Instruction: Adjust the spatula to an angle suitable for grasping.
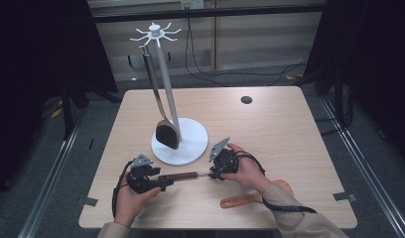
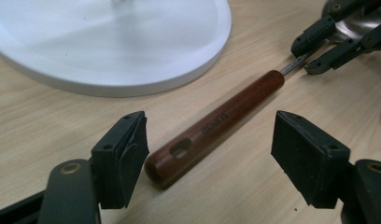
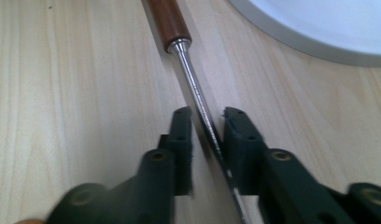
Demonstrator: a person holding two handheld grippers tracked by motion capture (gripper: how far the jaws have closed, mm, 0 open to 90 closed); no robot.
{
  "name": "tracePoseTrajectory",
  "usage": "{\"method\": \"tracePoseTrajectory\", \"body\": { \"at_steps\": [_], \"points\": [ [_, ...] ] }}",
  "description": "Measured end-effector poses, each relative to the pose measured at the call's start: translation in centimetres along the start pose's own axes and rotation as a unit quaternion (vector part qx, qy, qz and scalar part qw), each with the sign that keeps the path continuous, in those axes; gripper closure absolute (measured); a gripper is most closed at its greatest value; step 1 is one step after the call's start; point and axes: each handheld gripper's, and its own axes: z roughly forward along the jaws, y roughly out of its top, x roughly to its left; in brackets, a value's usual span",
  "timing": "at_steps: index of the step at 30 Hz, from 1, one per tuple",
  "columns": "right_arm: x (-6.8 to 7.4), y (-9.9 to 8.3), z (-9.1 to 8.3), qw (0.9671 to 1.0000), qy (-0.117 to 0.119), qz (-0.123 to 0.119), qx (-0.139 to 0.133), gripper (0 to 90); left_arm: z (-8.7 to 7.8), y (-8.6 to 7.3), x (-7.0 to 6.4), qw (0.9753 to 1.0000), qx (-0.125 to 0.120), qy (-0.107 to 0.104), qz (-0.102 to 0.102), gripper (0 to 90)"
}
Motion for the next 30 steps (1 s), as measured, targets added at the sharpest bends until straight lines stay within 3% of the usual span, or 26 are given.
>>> {"method": "tracePoseTrajectory", "body": {
  "at_steps": [6, 11, 15, 17, 24, 28, 30],
  "points": [
    [0.1, 0.4, -0.1, 0.9978, 0.008, -0.064, 0.015, 81.2, -0.6, -0.2, 0.6, 0.9999, -0.004, 0.007, -0.01, 25.8],
    [0.2, 0.4, -0.3, 0.9971, -0.006, -0.07, 0.031, 83.5, -0.9, -0.3, 0.9, 0.9997, -0.011, 0.012, -0.017, 25.5],
    [0.2, 0.5, -0.4, 0.9978, 0.002, -0.056, 0.036, 82.3, -0.9, -0.4, 1.0, 0.9996, -0.011, 0.011, -0.022, 25.3],
    [0.3, 0.6, -0.3, 0.9984, 0.004, -0.045, 0.035, 74.3, -0.9, -0.4, 0.9, 0.9996, -0.011, 0.01, -0.022, 25.3],
    [0.8, 1.4, 0.4, 0.9985, 0.004, -0.046, 0.028, 67.9, -1.1, -0.5, 0.9, 0.9996, -0.012, 0.011, -0.021, 25.3],
    [0.8, 1.7, 0.6, 0.9978, 0.005, -0.06, 0.027, 80.6, -1.4, -0.6, 1.1, 0.9995, -0.014, 0.012, -0.024, 25.4],
    [1.0, 1.8, 0.6, 0.997, 0.005, -0.072, 0.03, 81.7, -1.4, -0.7, 1.1, 0.9996, -0.013, 0.012, -0.021, 25.4]
  ]
}}
